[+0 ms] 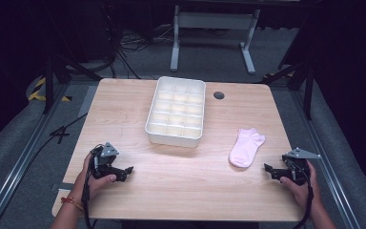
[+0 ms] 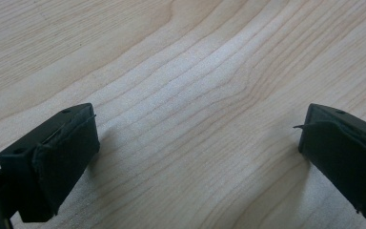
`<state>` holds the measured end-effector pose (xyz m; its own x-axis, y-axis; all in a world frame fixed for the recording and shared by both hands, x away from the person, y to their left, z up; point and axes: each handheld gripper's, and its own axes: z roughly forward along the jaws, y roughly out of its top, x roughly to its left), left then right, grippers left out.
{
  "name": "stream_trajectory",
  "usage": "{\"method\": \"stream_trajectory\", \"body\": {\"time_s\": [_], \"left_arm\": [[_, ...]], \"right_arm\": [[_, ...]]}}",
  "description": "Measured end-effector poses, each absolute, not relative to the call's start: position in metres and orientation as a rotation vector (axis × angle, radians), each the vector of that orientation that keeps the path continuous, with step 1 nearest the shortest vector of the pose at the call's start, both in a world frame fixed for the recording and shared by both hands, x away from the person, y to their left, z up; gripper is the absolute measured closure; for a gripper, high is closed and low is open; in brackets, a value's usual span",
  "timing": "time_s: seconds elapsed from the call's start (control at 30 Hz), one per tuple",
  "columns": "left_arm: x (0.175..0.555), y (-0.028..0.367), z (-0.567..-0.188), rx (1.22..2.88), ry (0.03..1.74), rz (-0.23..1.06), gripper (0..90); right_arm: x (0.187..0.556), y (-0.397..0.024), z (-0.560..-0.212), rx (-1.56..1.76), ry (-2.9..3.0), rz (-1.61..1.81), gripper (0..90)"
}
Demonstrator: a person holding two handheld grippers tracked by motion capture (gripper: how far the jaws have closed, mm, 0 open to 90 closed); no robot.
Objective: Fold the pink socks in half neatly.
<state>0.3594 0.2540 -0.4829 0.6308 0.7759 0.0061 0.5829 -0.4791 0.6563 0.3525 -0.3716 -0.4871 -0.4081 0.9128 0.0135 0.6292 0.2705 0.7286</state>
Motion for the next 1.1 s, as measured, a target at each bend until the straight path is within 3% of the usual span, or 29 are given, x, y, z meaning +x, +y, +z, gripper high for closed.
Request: {"method": "stream_trajectory", "body": {"time_s": [0.67,1.1], "left_arm": [[0.3575,0.2531,-0.4835,2.215,1.074,0.390,0.3],[0.3575,0.2532,-0.4836,2.214,1.072,0.395,0.3]], "right_arm": [[0.3513,-0.3721,-0.4872,1.391,2.137,0.932,12.3],[0.3497,-0.3724,-0.4817,1.359,2.155,0.946,20.4]]}}
